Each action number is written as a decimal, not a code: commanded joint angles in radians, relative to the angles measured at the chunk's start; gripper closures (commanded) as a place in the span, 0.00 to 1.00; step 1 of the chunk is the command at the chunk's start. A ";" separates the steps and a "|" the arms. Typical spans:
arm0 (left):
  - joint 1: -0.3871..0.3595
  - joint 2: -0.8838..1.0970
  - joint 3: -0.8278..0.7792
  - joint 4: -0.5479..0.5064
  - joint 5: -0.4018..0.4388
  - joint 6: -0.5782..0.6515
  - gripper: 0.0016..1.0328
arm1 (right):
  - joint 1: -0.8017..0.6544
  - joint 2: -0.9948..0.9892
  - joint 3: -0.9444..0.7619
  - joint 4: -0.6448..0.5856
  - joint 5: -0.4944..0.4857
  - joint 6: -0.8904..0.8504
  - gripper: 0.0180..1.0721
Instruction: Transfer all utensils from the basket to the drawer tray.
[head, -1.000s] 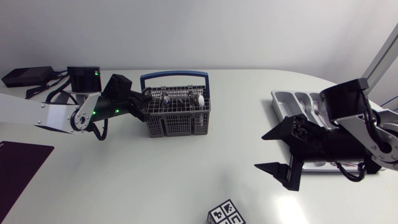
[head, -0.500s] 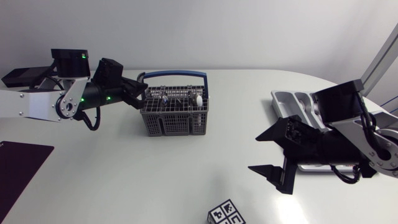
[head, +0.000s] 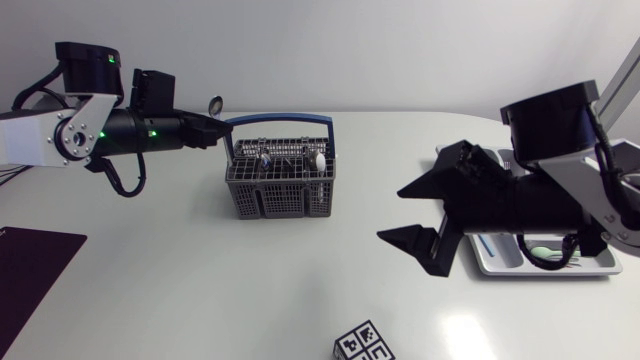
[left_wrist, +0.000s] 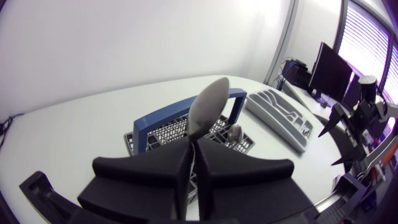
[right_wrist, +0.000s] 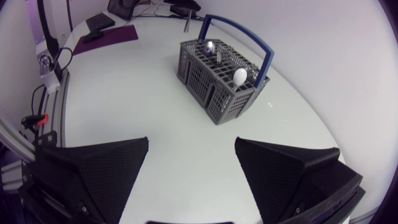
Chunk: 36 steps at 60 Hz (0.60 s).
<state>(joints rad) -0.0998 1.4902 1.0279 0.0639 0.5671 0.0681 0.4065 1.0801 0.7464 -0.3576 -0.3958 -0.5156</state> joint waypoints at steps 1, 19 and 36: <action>0.008 -0.041 0.051 -0.035 0.048 -0.103 0.95 | 0.040 0.030 0.062 0.009 -0.003 0.100 0.05; -0.090 -0.104 0.018 -0.073 0.154 -0.246 0.95 | 0.135 0.230 0.271 -0.060 0.003 0.272 0.05; -0.224 -0.093 -0.012 -0.062 0.152 -0.329 0.95 | 0.155 0.382 0.366 -0.024 -0.077 0.410 0.05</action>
<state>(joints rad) -0.3035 1.3994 1.0348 -0.0025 0.7055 -0.2047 0.5438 1.4334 1.0687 -0.3912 -0.4641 -0.1780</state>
